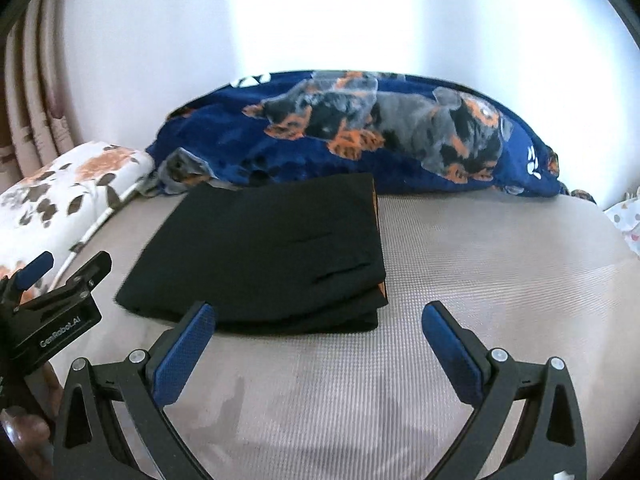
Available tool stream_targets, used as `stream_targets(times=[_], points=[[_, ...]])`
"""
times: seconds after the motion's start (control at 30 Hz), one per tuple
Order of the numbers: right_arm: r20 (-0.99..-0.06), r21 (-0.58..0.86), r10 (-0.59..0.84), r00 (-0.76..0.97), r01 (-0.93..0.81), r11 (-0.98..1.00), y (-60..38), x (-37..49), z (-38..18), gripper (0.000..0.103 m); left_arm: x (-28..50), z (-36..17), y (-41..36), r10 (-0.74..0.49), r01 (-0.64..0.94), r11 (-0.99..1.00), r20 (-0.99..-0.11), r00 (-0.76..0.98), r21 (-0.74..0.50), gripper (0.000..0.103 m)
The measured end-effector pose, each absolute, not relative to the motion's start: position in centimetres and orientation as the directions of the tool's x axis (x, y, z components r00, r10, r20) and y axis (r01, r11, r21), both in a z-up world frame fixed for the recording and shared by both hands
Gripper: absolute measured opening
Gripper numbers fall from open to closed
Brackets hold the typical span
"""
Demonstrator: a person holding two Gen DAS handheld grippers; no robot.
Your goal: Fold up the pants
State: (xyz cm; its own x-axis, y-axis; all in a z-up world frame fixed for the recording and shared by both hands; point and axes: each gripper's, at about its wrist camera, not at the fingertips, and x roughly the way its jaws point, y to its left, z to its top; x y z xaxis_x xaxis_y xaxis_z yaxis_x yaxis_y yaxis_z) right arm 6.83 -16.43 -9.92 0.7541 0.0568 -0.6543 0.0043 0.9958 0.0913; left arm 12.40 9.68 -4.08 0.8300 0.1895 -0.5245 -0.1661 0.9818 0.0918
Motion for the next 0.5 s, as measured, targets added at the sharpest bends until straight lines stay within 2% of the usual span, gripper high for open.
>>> stream_targets(times=[0.23, 0.5], points=[[-0.626, 0.107, 0.086, 0.775, -0.023, 0.994, -16.1, 3.0, -6.8, 0.103, 7.4, 0.4, 8.5, 0.214, -0.17, 0.976, -0.442, 0.871, 0.138, 0.1], [-0.59, 0.128, 0.109, 0.8, -0.041, 0.991, -16.2, -0.5, -3.4, 0.103, 2.4, 5.7, 8.9, 0.165, -0.144, 0.986, -0.394, 0.904, 0.084, 0.103]])
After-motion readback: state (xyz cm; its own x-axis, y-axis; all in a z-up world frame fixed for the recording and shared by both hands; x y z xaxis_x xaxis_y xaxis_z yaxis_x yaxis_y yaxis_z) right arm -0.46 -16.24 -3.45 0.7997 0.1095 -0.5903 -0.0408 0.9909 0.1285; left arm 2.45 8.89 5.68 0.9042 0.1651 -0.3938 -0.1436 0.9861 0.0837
